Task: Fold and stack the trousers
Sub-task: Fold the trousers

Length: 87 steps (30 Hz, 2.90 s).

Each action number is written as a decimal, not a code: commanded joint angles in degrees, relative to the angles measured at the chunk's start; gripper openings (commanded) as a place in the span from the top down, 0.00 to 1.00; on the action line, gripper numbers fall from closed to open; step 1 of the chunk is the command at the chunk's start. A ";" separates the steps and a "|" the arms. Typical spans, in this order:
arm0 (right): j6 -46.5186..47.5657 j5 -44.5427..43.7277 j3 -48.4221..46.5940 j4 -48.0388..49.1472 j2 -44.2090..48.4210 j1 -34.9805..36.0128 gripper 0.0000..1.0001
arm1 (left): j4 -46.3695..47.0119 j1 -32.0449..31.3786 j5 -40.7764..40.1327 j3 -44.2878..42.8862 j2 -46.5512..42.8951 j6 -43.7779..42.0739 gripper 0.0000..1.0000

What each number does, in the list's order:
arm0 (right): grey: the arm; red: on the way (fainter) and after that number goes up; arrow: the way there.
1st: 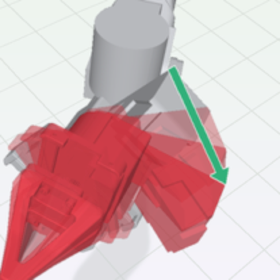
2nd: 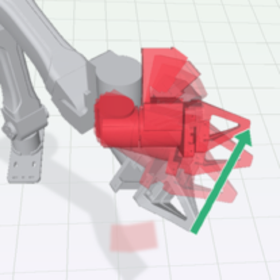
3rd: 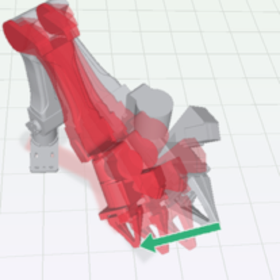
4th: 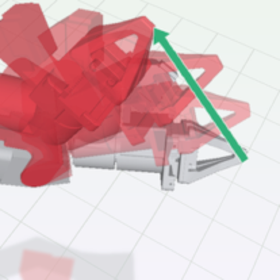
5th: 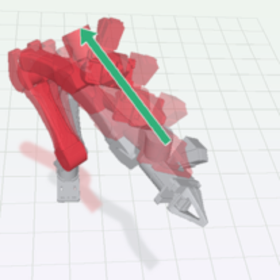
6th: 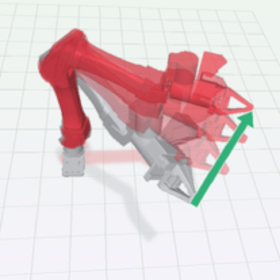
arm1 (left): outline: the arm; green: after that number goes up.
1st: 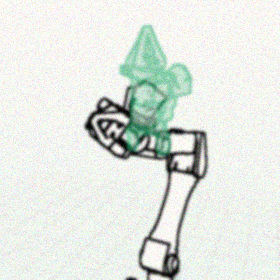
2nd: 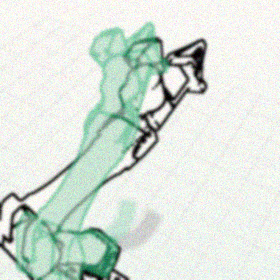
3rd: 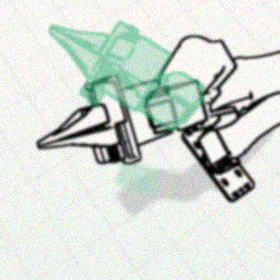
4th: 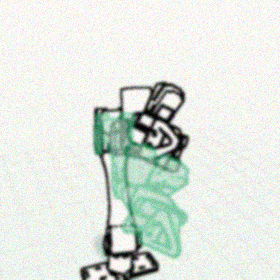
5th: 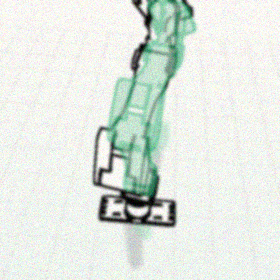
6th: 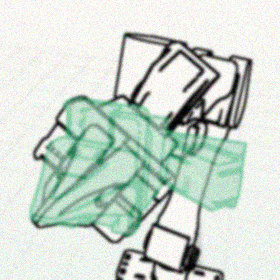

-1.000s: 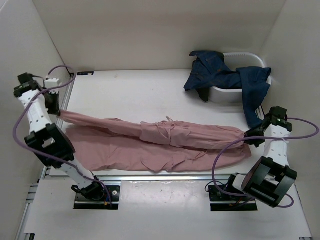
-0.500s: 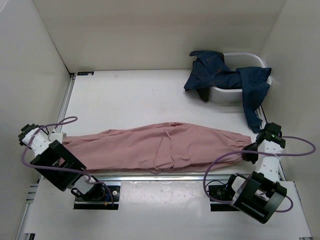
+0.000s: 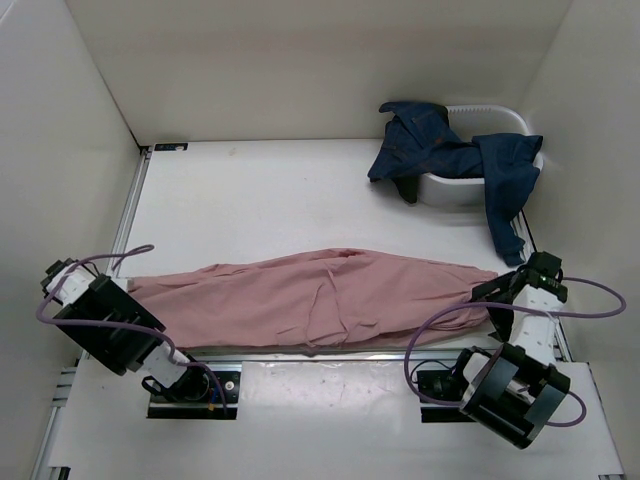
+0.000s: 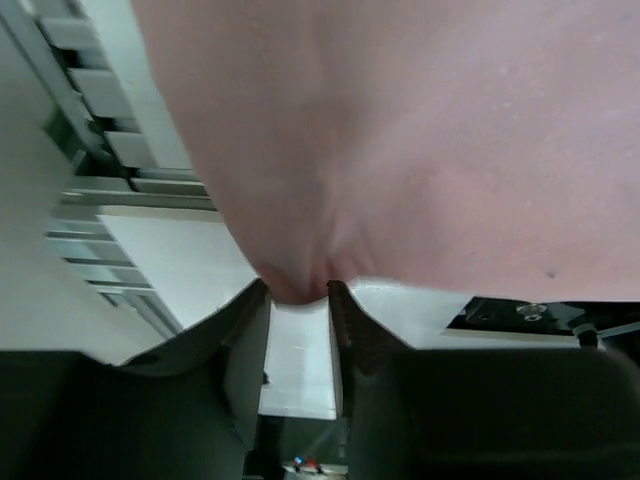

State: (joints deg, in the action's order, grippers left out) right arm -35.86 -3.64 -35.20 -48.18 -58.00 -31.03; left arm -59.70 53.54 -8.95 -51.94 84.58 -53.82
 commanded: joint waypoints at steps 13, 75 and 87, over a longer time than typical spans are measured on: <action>-3.07 8.14 9.98 19.87 -9.22 4.56 0.05 | 1.34 0.51 9.54 -12.10 -0.64 5.39 0.41; 2.11 -30.20 -51.38 6.00 -38.18 103.54 0.01 | 9.88 -43.61 14.40 -22.22 18.44 30.53 0.80; 3.58 1.03 -10.46 17.92 -4.05 53.78 0.01 | 5.39 -43.61 13.87 -27.33 16.06 32.20 0.60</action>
State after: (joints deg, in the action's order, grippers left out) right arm -36.73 -20.45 -54.54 -34.20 -60.58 32.60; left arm -52.47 9.93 5.56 -77.80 103.50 -22.74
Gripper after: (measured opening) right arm 0.989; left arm 0.384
